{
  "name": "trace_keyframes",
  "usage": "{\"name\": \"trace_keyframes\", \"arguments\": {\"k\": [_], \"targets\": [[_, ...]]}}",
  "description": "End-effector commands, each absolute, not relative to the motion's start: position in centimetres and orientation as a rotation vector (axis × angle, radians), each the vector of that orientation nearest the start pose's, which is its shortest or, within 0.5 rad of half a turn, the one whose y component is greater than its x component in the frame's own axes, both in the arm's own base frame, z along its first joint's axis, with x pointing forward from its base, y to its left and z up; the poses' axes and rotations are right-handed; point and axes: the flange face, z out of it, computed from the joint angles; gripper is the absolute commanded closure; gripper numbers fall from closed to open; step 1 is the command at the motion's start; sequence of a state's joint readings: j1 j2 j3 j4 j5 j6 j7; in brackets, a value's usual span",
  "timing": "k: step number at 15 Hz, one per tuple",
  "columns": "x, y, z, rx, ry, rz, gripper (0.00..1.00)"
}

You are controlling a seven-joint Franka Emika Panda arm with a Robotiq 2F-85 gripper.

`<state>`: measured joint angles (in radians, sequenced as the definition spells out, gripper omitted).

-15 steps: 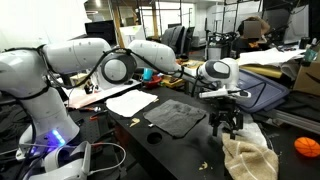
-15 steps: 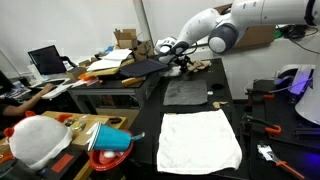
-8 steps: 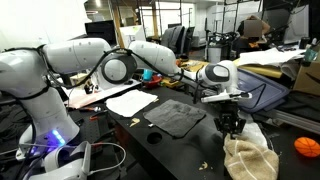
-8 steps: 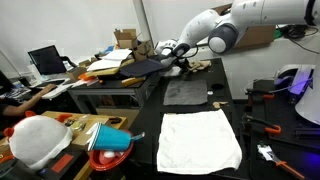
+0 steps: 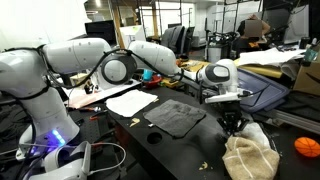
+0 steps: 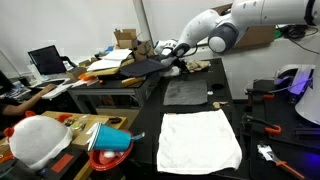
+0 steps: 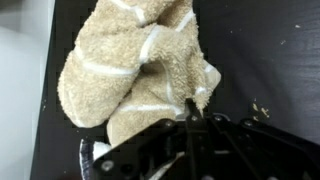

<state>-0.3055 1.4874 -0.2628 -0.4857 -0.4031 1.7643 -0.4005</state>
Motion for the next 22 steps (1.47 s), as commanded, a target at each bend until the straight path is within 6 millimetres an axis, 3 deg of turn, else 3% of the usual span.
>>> {"name": "trace_keyframes", "arguments": {"k": [1,10,16,22], "targets": [[70.5,-34.3,12.5,2.621,0.459,-0.615,0.99],[70.6,-33.7,16.0,2.615,1.151,-0.732,0.99],[71.3,-31.9,16.3,2.450,1.605,-0.787,0.99],[71.5,-31.6,16.7,2.200,2.035,-0.839,0.99]]}}
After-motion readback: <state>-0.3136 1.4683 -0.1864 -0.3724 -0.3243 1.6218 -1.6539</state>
